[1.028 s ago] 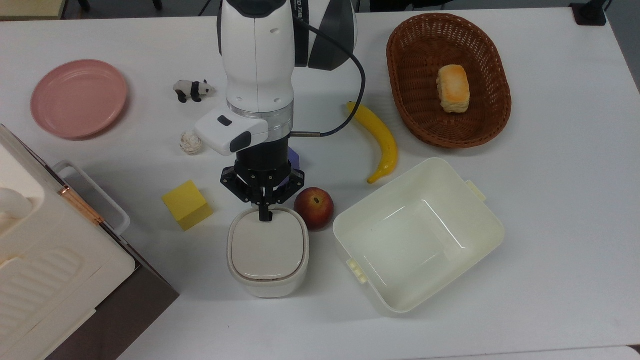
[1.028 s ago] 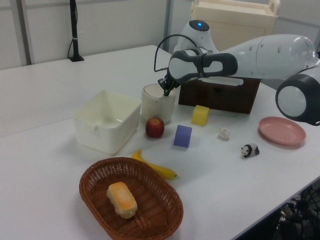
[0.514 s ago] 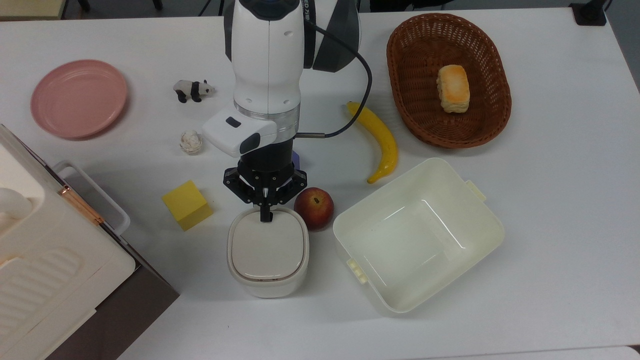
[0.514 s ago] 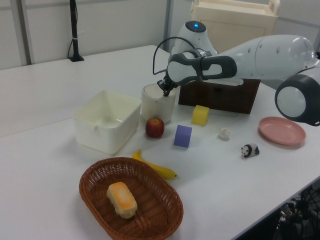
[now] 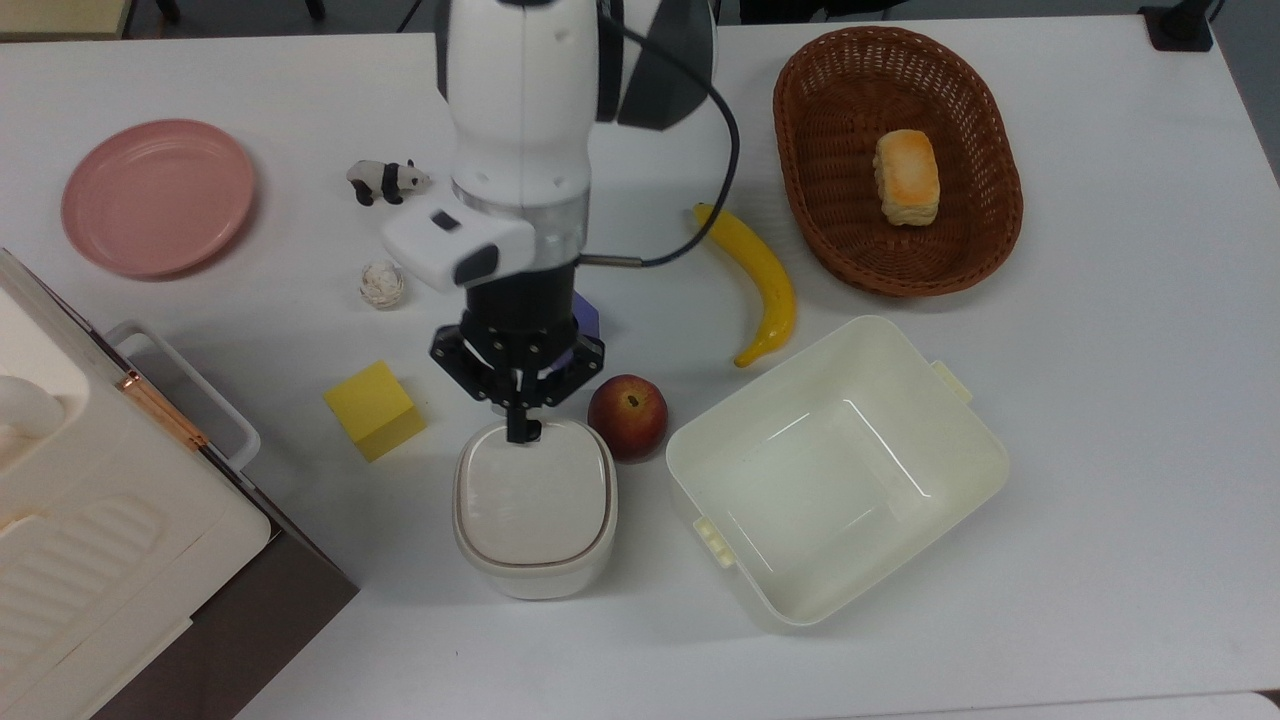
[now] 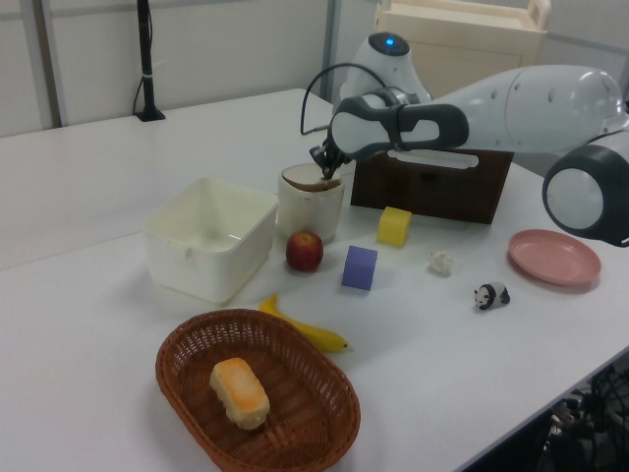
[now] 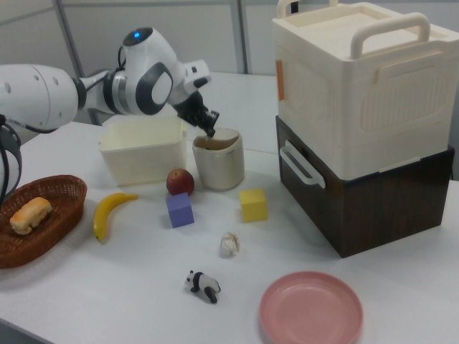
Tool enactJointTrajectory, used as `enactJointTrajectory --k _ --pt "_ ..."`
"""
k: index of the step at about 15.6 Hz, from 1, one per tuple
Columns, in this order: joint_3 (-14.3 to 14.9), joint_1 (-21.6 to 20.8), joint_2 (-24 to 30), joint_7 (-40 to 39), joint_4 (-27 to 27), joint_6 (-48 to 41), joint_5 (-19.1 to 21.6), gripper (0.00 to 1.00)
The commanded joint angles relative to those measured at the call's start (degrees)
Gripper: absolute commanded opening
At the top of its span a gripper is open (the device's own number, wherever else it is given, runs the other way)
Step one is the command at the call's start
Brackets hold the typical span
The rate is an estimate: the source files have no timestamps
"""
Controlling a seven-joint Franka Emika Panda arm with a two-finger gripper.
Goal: Open the trash can
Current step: 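Lift the lid upward and back until it flips open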
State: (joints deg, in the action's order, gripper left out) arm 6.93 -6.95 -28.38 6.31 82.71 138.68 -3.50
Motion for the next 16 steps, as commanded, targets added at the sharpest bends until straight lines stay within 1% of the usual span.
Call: enactJointTrajectory --k 1,3,7,8,9,13,14,15,16 --pt "-0.3 1.3 6.4 2.2 1.7 -0.3 1.2 0.0" --pt "-0.3 1.3 8.6 3.0 2.2 -3.7 2.1 0.0" --pt "-0.6 0.9 12.5 2.6 2.7 -16.7 2.1 0.0" --pt "-1.2 0.9 13.6 2.2 2.9 -19.8 2.2 0.0" --pt "-1.7 1.0 14.9 1.3 3.8 -22.7 2.2 0.0" --pt "-1.7 0.7 22.2 -1.4 8.5 -31.7 2.1 0.02" --pt "-1.6 0.7 23.4 -2.2 9.0 -34.0 2.1 0.04" --pt "-1.3 0.7 24.3 -2.5 8.9 -36.3 2.1 0.11" --pt "-1.1 0.7 25.3 -2.7 8.9 -38.5 2.1 0.14"
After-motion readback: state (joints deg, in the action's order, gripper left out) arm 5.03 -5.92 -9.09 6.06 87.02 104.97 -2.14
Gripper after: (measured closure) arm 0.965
